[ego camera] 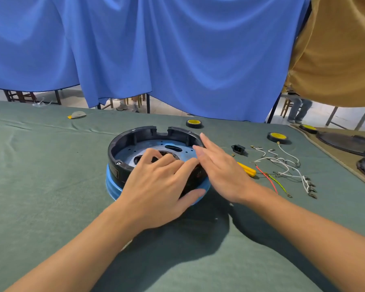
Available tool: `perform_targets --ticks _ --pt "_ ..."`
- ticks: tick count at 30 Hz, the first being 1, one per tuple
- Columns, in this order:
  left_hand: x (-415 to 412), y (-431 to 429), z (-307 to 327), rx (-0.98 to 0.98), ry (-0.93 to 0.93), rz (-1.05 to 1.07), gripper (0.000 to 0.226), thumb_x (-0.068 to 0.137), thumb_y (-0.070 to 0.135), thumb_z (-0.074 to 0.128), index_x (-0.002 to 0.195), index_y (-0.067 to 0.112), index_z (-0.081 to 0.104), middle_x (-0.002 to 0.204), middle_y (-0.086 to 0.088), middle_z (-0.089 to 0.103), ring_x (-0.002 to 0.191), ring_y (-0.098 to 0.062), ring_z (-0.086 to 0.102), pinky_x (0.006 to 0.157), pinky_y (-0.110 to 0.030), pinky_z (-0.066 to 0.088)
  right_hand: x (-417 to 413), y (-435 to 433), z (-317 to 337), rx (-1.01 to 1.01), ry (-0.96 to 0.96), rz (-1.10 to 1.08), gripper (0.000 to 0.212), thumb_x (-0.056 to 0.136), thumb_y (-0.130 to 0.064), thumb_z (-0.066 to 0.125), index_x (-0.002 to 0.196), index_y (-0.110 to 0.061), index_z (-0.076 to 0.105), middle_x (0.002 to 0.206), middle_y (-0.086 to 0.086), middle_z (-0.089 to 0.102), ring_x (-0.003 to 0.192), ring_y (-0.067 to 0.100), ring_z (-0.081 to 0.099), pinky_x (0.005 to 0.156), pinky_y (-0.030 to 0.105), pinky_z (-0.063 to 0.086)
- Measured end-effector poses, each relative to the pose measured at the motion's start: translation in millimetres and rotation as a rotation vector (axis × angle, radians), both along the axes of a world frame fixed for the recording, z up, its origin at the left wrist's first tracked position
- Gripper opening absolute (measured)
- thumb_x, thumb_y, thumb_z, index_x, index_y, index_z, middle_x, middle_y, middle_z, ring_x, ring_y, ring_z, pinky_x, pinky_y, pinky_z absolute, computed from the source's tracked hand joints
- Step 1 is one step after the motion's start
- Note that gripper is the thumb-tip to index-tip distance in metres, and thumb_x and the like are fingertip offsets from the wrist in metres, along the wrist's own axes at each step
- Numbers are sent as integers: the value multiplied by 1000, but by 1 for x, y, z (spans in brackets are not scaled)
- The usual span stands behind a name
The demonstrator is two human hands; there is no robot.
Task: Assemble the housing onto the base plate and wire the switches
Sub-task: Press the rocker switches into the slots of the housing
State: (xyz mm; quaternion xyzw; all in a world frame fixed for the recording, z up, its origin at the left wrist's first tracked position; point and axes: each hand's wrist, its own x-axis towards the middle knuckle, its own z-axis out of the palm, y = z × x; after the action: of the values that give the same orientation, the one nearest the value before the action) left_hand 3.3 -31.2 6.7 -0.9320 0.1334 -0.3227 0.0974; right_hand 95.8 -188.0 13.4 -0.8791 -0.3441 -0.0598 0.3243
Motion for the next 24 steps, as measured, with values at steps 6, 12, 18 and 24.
perform_targets --ticks 6,12,18,24 --pt "-6 19 7 -152 9 -110 47 95 58 38 107 28 72 78 9 72 79 -15 67 82 -39 43 -27 -18 8 -220 -446 46 47 99 -48 24 115 -27 62 120 -13 60 115 12 45 103 34 34" --pt "-7 37 15 -350 91 1 61 96 57 9 120 45 64 104 20 70 104 -2 55 94 -32 25 -16 -41 26 -382 -497 232 60 88 -48 61 143 -32 42 142 -17 46 121 8 37 104 29 36" --pt "-3 47 20 -310 66 86 54 87 40 24 118 35 68 119 19 67 114 -5 54 102 -31 21 11 -39 16 -335 -360 126 69 81 -56 64 141 -24 48 154 -9 35 143 7 22 118 30 19" --pt "-3 26 22 -457 -218 114 27 83 17 48 87 15 75 73 2 73 73 -25 67 78 -36 41 -20 -4 -10 -47 -618 34 52 76 -54 69 109 -14 70 106 1 67 99 25 58 86 39 50"
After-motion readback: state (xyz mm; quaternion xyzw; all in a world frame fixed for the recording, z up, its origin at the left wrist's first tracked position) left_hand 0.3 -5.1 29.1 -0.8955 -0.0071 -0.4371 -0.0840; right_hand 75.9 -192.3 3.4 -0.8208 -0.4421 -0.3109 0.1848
